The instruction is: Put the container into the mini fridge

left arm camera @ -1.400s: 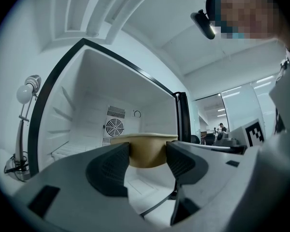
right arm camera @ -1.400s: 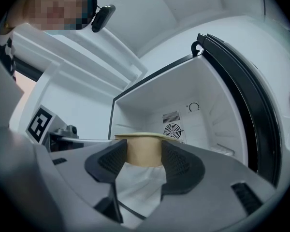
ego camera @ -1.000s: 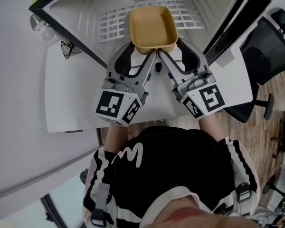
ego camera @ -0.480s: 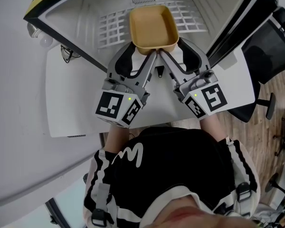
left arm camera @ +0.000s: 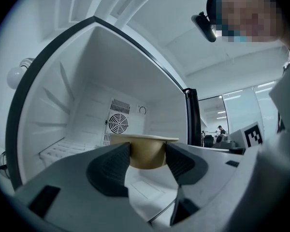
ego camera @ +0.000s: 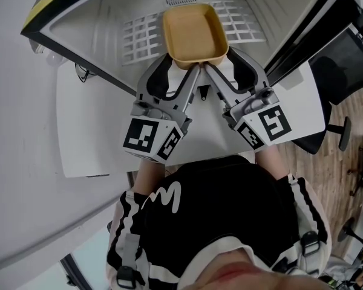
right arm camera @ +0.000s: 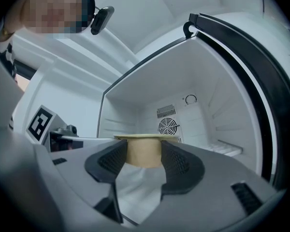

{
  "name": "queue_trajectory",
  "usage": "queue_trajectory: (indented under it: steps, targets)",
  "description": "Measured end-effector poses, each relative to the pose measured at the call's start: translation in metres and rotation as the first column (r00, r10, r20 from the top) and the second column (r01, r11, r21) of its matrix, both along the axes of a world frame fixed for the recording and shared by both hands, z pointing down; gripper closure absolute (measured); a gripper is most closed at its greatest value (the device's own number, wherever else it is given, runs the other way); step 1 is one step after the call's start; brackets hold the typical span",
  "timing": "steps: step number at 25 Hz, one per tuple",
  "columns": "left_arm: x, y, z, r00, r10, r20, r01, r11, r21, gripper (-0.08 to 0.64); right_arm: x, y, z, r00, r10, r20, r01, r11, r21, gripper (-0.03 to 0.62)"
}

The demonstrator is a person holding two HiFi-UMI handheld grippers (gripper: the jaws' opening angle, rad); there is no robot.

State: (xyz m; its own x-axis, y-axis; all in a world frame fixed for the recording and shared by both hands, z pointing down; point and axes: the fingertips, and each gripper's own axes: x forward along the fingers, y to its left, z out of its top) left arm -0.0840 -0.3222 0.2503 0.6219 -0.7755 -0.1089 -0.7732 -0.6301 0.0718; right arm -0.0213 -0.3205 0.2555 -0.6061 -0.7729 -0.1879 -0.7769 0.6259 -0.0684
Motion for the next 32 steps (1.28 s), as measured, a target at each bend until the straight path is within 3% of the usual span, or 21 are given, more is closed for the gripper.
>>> queue_trajectory:
  steps: [10, 32]
  targets:
    - [0.003, -0.008, -0.001, 0.999, -0.035, -0.010, 0.035, 0.999, -0.019, 0.324, 0.003, -0.011, -0.001, 0.999, -0.046, -0.006, 0.045, 0.999, -0.022, 0.362]
    - [0.003, -0.029, 0.000, 0.999, -0.030, -0.026, 0.029, 0.999, -0.040, 0.324, 0.003, -0.031, -0.001, 1.000, -0.018, -0.016, 0.016, 0.998, -0.061, 0.361]
